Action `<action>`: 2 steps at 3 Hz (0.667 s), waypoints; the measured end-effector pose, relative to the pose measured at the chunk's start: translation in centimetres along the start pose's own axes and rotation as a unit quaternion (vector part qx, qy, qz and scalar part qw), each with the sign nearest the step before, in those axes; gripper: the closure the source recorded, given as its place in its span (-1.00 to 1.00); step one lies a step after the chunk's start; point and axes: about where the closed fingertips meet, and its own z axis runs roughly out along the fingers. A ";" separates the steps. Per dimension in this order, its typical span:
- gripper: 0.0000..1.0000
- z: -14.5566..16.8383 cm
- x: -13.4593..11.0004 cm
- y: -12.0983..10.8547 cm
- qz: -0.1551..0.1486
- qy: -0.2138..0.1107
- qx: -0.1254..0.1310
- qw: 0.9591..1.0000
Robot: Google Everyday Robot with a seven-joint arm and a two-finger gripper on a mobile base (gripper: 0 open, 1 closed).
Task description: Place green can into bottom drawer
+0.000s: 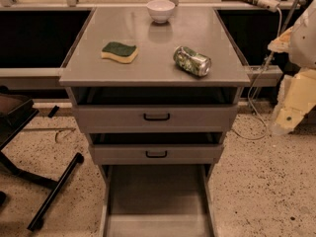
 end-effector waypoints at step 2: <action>-1.00 1.6 -0.5 -3.1 -0.001 -0.007 -0.002 1.000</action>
Offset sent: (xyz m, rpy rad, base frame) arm 0.0917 -0.0058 -0.0192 0.0310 0.0243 0.0168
